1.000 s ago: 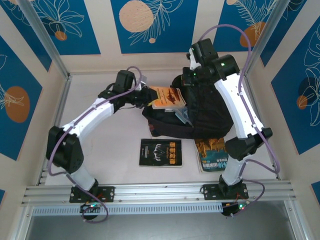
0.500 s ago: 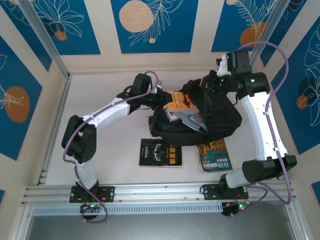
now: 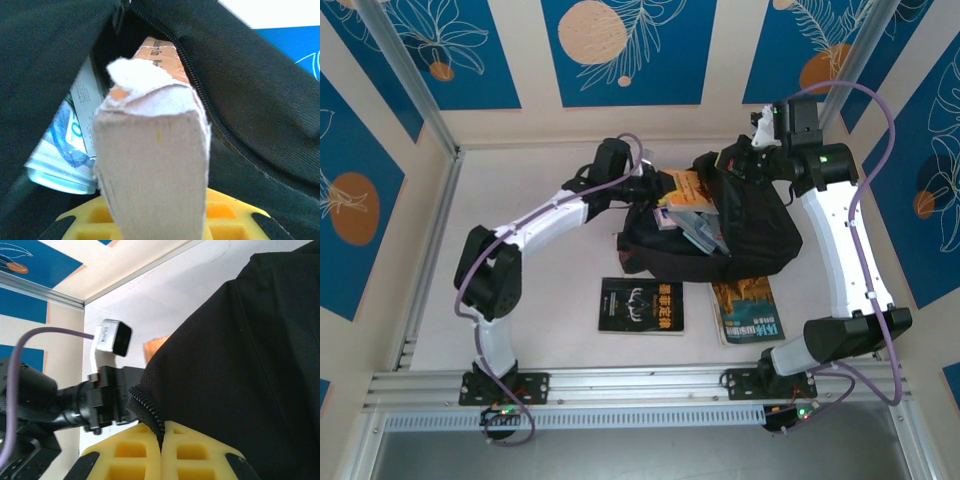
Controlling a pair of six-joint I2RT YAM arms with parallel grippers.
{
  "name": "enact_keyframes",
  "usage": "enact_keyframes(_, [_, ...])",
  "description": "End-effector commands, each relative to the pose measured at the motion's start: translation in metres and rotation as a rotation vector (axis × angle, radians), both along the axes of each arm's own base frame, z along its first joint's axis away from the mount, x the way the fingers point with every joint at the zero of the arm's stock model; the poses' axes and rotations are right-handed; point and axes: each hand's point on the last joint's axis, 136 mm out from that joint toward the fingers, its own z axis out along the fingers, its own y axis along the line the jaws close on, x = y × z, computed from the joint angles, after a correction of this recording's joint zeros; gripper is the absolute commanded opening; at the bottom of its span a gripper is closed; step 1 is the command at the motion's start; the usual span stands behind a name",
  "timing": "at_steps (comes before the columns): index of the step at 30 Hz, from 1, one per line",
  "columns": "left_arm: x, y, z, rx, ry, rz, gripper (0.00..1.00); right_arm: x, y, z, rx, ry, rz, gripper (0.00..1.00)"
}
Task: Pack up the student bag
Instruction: Place the book in the student bag.
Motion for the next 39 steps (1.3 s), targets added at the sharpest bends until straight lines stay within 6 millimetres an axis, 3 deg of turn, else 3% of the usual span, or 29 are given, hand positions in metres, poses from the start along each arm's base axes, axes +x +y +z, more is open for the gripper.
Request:
enact_keyframes(1, [-0.016, -0.034, 0.004, -0.027, -0.011, -0.066, 0.00, 0.002, 0.011, 0.035, 0.086, -0.088, 0.027, 0.00])
enact_keyframes(5, [-0.026, -0.051, -0.022, 0.017, 0.045, -0.086, 0.00, 0.004, 0.012, 0.030, 0.087, -0.077, 0.023, 0.00])
enact_keyframes(14, [-0.004, -0.080, -0.027, 0.004, 0.031, -0.062, 0.00, 0.009, 0.018, 0.023, 0.122, -0.073, 0.008, 0.00])
enact_keyframes(19, [0.004, -0.097, -0.043, 0.015, 0.043, -0.047, 0.00, 0.012, 0.020, 0.022, 0.169, -0.079, -0.025, 0.00])
enact_keyframes(22, [-0.001, -0.118, -0.048, -0.007, 0.054, -0.092, 0.09, 0.013, 0.022, 0.017, 0.175, -0.064, -0.033, 0.00])
enact_keyframes(25, [-0.006, -0.129, -0.041, -0.035, 0.046, -0.139, 0.36, 0.013, 0.018, 0.010, 0.153, -0.051, -0.049, 0.00])
enact_keyframes(27, [-0.008, -0.124, -0.032, -0.033, 0.028, -0.156, 0.51, 0.013, 0.015, 0.007, 0.135, -0.052, -0.061, 0.00])
enact_keyframes(30, [-0.009, -0.103, -0.016, 0.015, -0.030, -0.170, 0.64, 0.012, 0.006, 0.004, 0.097, -0.058, -0.078, 0.00])
enact_keyframes(39, [-0.022, -0.022, 0.033, 0.127, -0.151, -0.147, 0.68, 0.014, -0.021, -0.013, 0.061, -0.045, -0.154, 0.01])
